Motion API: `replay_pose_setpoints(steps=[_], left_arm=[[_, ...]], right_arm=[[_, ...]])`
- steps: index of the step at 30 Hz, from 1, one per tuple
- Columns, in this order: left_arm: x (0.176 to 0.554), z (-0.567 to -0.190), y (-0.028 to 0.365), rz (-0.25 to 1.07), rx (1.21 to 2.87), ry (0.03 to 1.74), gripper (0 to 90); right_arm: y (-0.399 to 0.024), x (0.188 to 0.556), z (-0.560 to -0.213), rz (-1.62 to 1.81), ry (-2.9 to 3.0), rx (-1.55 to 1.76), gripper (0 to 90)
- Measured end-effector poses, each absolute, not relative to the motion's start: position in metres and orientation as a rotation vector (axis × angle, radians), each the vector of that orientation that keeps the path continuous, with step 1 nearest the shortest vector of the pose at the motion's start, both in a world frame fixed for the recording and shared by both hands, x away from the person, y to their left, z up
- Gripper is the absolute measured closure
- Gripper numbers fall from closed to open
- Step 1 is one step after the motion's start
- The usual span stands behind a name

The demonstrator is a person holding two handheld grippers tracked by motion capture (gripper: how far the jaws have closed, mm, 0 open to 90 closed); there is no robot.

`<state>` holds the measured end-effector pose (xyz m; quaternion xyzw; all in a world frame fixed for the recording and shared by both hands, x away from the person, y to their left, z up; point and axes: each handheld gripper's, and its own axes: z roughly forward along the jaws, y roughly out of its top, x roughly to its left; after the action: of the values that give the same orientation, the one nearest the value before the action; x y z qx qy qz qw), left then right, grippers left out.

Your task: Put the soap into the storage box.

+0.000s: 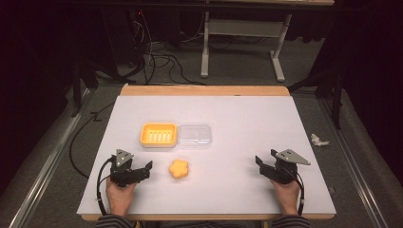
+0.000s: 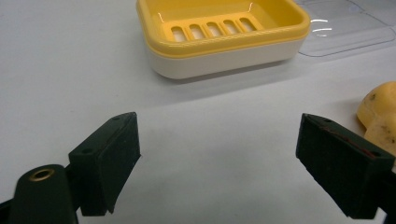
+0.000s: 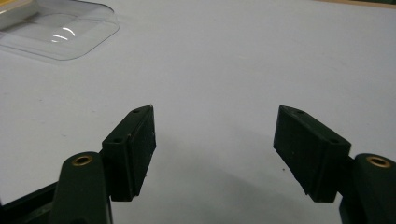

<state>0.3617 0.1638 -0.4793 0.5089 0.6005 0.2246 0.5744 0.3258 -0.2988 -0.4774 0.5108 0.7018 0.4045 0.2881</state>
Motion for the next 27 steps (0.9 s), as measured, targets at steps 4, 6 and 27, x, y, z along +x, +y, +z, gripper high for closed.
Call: replay_pose_setpoints(steps=[4, 6, 27], left_arm=[[0.357, -0.476, 0.164, 0.523, 1.201, 1.4, 14.3], [0.354, -0.475, 0.163, 0.519, 1.204, 1.402, 14.4], [0.322, -0.451, 0.123, 0.436, 1.299, 1.305, 13.6]], right_arm=[[-0.296, 0.326, -0.478, 1.052, 1.892, 1.336, 30.3], [-0.296, 0.326, -0.478, 1.051, 1.891, 1.34, 30.3], [-0.294, 0.326, -0.478, 1.039, 1.893, 1.329, 30.5]])
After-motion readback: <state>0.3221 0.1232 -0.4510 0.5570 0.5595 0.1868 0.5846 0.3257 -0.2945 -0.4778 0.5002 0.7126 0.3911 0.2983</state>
